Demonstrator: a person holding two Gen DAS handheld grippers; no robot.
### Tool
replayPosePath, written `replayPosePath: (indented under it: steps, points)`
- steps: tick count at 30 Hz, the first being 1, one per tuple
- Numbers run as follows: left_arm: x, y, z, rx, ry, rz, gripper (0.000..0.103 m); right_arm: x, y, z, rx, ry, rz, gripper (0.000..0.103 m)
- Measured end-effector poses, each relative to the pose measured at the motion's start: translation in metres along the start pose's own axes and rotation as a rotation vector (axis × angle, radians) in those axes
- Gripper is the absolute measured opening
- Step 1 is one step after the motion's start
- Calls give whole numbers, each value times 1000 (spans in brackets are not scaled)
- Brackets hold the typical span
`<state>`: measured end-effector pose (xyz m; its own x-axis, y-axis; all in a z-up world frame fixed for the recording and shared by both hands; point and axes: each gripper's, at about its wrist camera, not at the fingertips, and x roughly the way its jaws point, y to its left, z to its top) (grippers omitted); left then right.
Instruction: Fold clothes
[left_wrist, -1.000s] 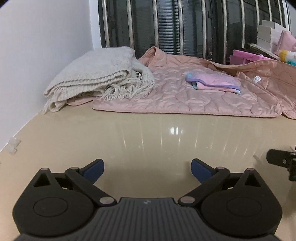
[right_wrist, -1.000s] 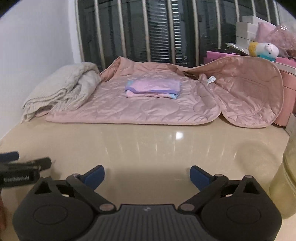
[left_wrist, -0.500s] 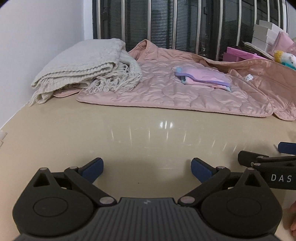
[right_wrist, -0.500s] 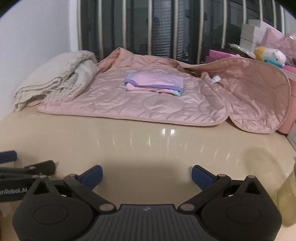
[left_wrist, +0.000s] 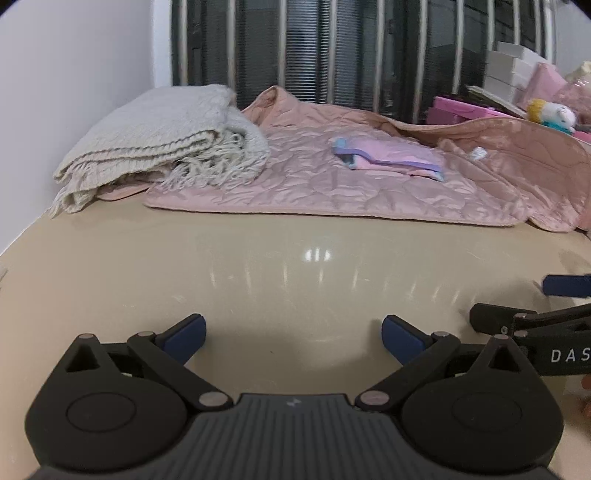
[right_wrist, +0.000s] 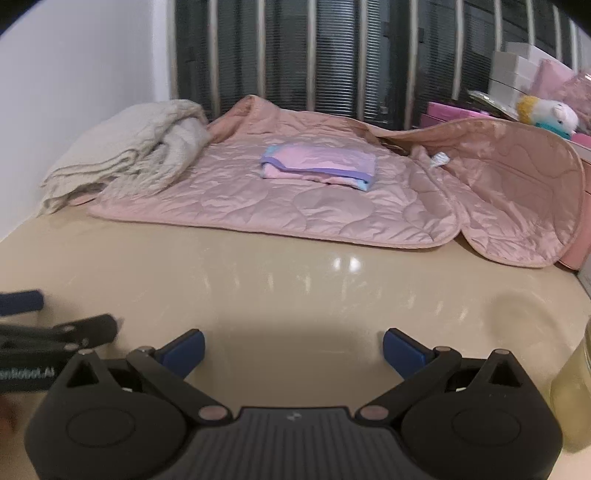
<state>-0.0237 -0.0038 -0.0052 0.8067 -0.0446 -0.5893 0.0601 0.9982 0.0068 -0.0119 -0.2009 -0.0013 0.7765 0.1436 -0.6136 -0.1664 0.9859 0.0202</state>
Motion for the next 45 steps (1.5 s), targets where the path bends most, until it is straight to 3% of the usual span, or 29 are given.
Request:
replayPosePath:
  steps: [9, 24, 28, 36, 45]
  points:
    - [19, -2, 19, -27, 48, 26, 102, 1, 5, 2, 3, -1, -3, 103]
    - [17, -3, 18, -22, 47, 21, 103, 12, -3, 10, 53, 16, -71, 103]
    - [17, -4, 18, -23, 48, 29, 102, 14, -2, 13, 26, 24, -27, 103]
    - [17, -4, 19, -29, 48, 30, 102, 29, 1, 26, 32, 40, -42, 103]
    - [16, -2, 18, -29, 48, 28, 103, 14, 0, 13, 46, 21, -63, 103]
